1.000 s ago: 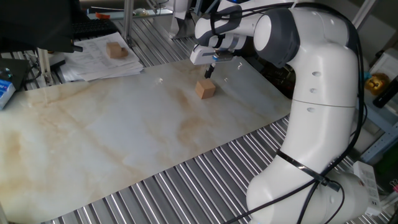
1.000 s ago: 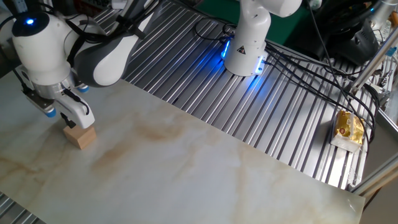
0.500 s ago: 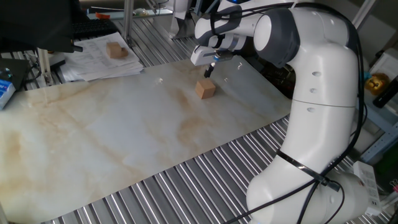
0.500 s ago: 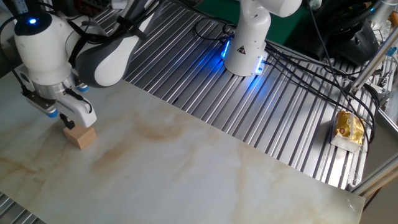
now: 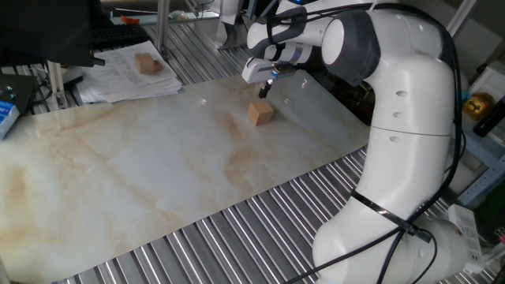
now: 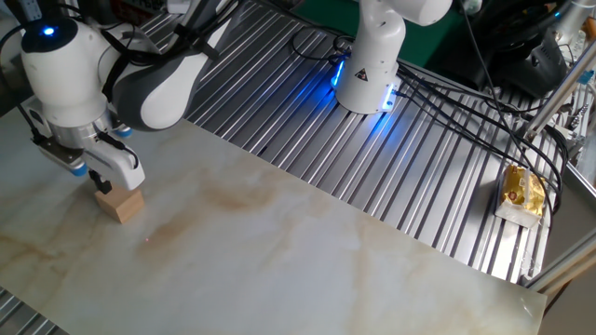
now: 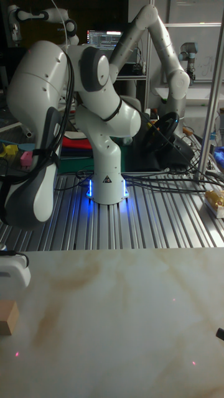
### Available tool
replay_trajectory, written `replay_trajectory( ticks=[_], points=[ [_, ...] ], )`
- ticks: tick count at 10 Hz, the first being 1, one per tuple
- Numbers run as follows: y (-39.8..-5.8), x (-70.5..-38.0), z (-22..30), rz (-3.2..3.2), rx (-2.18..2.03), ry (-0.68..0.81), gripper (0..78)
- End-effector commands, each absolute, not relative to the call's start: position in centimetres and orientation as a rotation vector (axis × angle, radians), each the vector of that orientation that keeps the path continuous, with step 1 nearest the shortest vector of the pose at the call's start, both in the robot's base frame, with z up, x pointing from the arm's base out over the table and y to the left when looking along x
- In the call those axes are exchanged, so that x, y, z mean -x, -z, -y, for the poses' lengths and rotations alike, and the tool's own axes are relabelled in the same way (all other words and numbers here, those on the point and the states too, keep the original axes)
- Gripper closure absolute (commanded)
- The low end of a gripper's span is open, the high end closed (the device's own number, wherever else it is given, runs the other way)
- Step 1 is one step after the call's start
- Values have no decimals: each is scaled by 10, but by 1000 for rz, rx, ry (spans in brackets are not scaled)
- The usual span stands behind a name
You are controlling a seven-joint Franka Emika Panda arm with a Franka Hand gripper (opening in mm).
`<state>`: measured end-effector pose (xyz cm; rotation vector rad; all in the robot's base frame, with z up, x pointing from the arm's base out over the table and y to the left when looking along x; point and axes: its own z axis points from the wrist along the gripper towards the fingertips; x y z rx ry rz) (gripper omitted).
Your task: Pick up the small block on the left and move it to the right
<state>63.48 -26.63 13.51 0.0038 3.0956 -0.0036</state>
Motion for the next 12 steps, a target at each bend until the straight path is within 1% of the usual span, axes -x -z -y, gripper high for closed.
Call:
replay_trajectory(
  ticks=[1, 2, 12],
  points=[
    [-137, -636, 267, -3081, -37, -4, 776],
    [-137, -636, 267, -3081, -40, -5, 1],
    [-137, -636, 267, -3081, -40, -5, 1]
  ],
)
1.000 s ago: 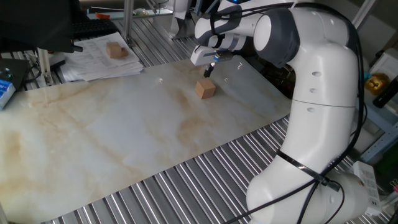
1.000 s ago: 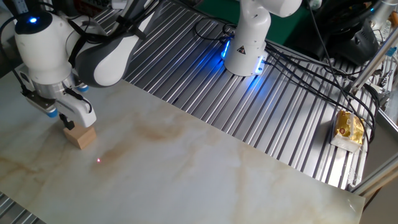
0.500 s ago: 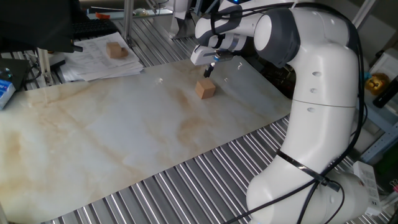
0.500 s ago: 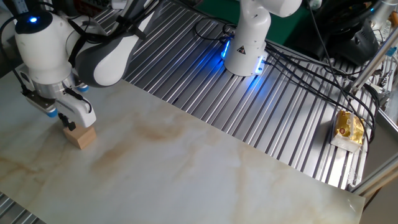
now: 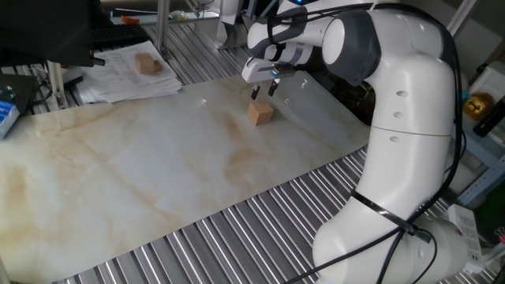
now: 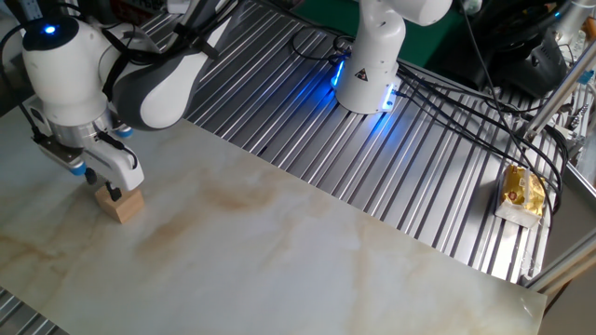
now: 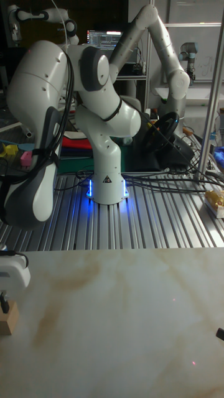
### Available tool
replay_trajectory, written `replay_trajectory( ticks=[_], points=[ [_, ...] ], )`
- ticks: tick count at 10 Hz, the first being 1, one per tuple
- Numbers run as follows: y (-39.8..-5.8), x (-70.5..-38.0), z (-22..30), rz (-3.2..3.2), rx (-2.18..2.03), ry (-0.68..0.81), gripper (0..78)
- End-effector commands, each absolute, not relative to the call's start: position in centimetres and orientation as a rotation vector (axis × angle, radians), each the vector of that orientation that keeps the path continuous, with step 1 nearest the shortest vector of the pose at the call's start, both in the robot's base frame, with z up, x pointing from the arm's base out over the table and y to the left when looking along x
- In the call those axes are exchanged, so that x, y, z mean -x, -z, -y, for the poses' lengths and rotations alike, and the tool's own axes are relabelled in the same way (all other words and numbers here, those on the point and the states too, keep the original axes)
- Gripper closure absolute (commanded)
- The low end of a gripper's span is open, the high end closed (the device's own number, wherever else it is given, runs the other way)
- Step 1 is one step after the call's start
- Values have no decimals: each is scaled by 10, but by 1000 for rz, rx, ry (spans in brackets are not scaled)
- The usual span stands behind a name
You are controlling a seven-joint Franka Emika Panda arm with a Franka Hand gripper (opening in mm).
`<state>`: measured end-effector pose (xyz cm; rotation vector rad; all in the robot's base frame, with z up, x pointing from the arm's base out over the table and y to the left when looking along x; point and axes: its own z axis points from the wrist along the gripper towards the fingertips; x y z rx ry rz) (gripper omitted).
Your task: Pick up the small block on the left and move it to the right
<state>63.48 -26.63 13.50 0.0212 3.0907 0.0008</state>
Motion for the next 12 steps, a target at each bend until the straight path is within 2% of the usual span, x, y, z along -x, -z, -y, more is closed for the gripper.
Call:
replay_trajectory(
  ticks=[1, 5, 6, 12],
  points=[
    [-137, -636, 267, -3081, -40, -5, 1],
    [-137, -636, 267, -3081, -40, -5, 1],
    [-125, -626, 266, -3083, -204, -18, 1],
    [-122, -617, 267, -3078, -208, -25, 1]
  ],
)
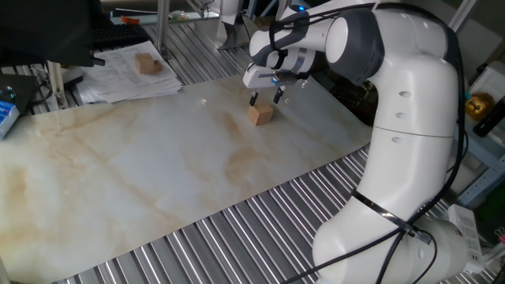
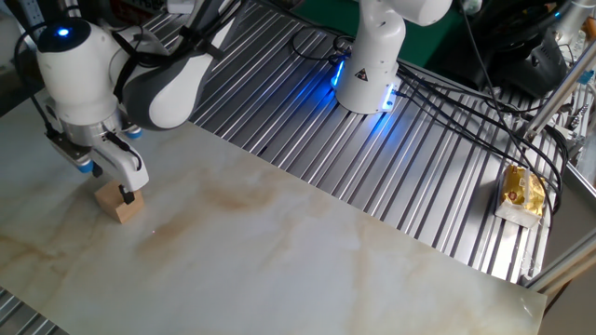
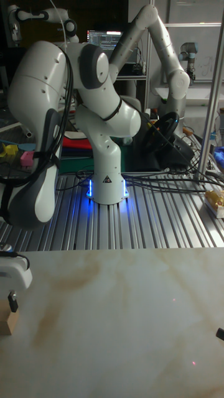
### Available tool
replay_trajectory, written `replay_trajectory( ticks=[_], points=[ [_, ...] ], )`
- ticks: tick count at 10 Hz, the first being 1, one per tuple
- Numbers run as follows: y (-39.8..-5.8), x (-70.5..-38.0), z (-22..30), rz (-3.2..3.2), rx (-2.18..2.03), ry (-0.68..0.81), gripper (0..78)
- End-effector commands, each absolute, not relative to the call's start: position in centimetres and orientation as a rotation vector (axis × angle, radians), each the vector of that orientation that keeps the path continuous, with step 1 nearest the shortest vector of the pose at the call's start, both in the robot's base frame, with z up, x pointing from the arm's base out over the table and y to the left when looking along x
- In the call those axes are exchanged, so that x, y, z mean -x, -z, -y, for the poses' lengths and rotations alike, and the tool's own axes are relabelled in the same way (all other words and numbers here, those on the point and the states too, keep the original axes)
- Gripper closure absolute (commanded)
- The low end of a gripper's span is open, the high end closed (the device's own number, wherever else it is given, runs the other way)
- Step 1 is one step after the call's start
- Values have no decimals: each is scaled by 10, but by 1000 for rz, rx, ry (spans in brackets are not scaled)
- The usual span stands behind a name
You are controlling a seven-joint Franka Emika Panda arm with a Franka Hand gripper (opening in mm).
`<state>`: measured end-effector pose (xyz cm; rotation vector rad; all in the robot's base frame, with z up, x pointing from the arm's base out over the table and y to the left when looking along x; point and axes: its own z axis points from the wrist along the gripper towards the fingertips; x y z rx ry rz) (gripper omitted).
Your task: Pick up the small block on the left and move it to the right
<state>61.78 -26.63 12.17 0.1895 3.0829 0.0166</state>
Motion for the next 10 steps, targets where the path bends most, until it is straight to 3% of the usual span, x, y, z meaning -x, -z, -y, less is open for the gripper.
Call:
replay_trajectory(
  ticks=[1, 10],
  points=[
    [-121, -617, 267, -3078, -207, -25, 1],
    [-107, -619, 263, -3074, -191, -26, 1]
  ],
)
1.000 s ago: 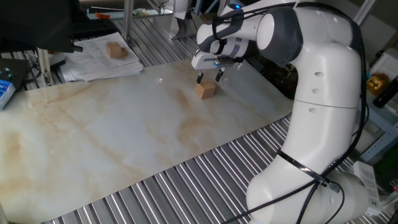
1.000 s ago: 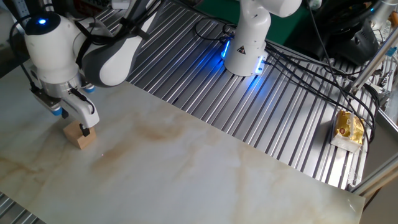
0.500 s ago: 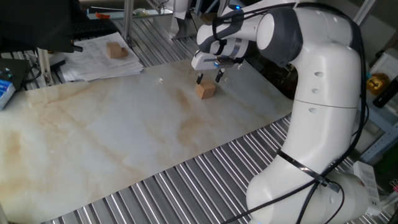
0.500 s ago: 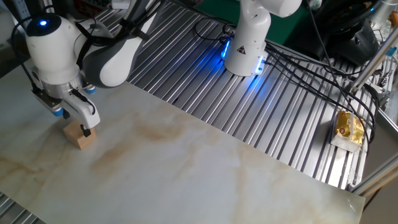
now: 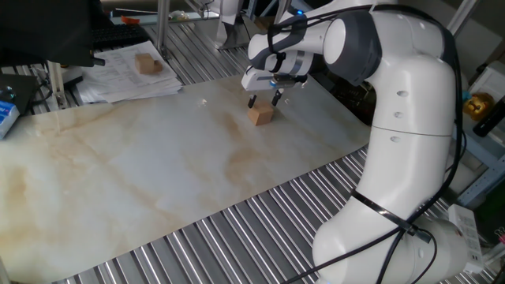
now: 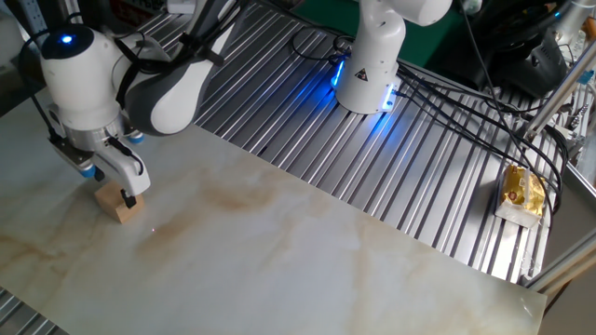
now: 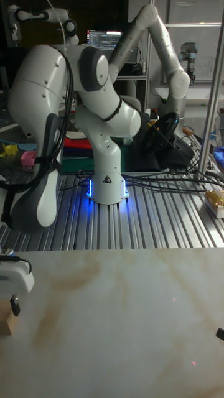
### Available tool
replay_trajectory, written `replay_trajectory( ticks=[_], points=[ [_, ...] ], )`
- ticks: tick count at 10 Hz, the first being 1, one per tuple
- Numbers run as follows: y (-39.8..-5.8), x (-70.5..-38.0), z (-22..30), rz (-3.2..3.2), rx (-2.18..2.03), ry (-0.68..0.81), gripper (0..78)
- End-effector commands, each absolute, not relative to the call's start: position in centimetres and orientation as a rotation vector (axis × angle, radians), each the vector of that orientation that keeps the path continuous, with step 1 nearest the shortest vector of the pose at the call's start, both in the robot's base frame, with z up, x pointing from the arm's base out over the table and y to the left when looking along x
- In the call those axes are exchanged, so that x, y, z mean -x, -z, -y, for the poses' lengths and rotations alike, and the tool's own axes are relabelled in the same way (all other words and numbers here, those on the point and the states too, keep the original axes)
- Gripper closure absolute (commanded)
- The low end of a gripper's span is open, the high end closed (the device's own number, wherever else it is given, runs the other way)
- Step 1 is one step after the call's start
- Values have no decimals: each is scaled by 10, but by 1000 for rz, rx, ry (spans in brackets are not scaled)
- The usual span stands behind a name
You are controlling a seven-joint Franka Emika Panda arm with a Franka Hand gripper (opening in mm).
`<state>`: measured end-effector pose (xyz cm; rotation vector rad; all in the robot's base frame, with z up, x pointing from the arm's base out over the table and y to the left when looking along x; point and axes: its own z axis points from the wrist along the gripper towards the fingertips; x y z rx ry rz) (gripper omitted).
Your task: Pick up the small block on the left and move it to the right
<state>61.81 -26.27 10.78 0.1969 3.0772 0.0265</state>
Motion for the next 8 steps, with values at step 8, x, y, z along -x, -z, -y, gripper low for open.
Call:
replay_trajectory(
  ticks=[8],
  points=[
    [-97, -621, 260, -3071, -195, -24, 1]
  ],
)
